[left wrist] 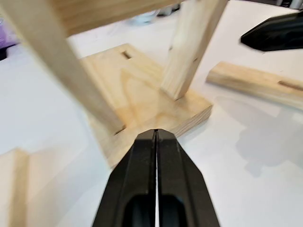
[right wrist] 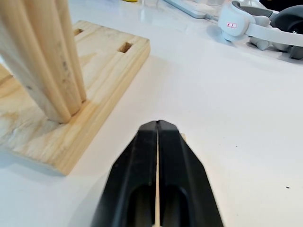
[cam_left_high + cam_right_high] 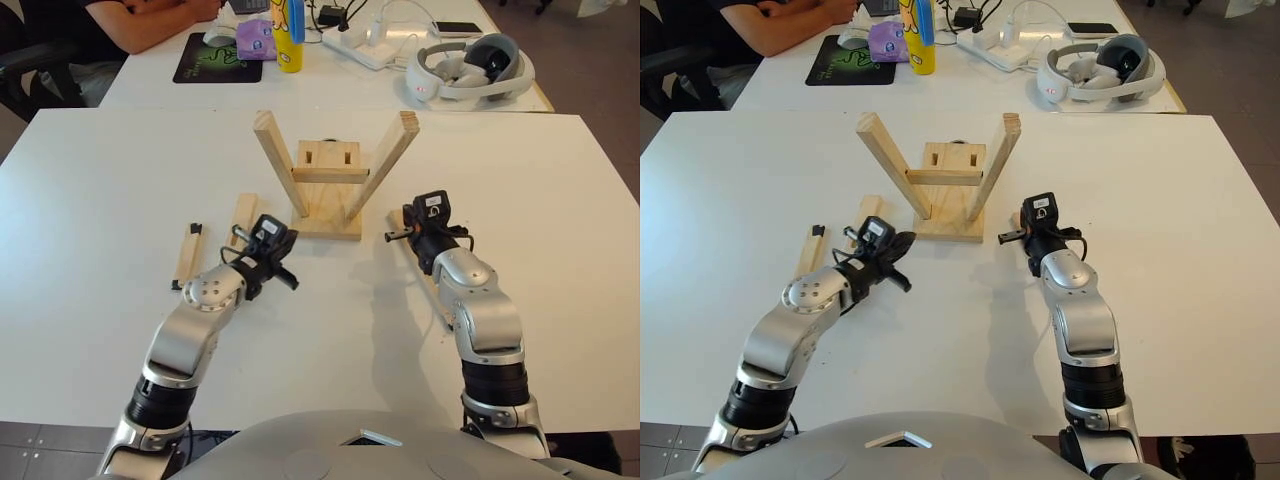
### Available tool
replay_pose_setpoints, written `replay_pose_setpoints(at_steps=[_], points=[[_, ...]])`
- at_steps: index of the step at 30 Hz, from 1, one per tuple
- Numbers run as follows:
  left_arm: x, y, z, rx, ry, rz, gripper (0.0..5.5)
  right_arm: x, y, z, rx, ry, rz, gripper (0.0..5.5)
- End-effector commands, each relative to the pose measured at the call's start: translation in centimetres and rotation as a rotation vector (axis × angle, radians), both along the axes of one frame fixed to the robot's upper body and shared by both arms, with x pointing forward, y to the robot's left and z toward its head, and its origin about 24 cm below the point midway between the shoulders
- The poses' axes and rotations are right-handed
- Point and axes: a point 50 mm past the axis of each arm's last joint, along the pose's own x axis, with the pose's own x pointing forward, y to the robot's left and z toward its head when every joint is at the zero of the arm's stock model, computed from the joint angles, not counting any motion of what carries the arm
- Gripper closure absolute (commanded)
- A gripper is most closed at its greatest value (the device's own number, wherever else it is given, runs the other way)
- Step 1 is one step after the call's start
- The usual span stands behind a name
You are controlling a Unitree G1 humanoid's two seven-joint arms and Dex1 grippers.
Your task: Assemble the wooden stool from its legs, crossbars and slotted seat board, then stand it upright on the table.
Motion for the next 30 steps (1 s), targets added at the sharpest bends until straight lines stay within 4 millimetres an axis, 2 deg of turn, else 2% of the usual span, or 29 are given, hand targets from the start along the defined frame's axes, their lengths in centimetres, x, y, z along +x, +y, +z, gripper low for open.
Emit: replay_pose_setpoints(at_steps=[1,7,11,13,14,16,17,21,23,25,28,29,30], points=[[1.3,-2.4,-0.3,-0.016,-0.010,-0.040,5.49,1.0,0.3,0.9,0.010,-0.036,0.031,5.50],[3.6,-2.0,-1.6,-0.007,-0.041,0.134,5.49,1.8,0.5,1.7,0.018,-0.070,0.061,5.50],[4.0,-1.6,-3.4,0.031,0.008,0.175,5.49,2.2,0.4,2.3,0.021,-0.097,0.070,5.50],[4.0,-1.4,-4.8,0.045,0.089,0.185,5.49,2.5,0.2,2.5,0.023,-0.112,0.066,5.50],[3.8,-1.3,-5.4,0.046,0.130,0.184,5.49,2.7,-0.2,3.2,0.030,-0.155,0.055,5.50],[3.7,-1.2,-6.0,0.070,0.173,0.178,5.49,3.2,-1.1,5.6,0.080,-0.287,0.019,5.50],[3.7,-1.2,-5.8,0.050,0.183,0.188,5.49,3.5,-1.6,7.5,0.127,-0.373,0.004,5.50],[3.4,-1.4,-5.4,0.031,0.203,0.173,5.49,3.3,-2.2,16.3,0.295,-0.738,0.025,5.50],[3.3,-1.5,-5.5,0.036,0.214,0.164,5.49,2.8,-1.6,19.0,0.352,-0.824,0.069,5.50],[3.1,-1.7,-5.7,0.042,0.224,0.154,5.49,2.5,-0.3,20.7,0.394,-0.863,0.138,5.50],[3.1,-1.9,-5.7,0.034,0.234,0.153,5.49,2.4,1.2,21.0,0.397,-0.841,0.197,5.50],[3.1,-2.0,-5.7,0.034,0.233,0.150,5.49,2.5,1.6,20.4,0.392,-0.801,0.200,5.50],[3.2,-2.0,-5.6,0.033,0.234,0.149,5.49,3.4,2.7,18.0,0.321,-0.634,0.218,5.50]])
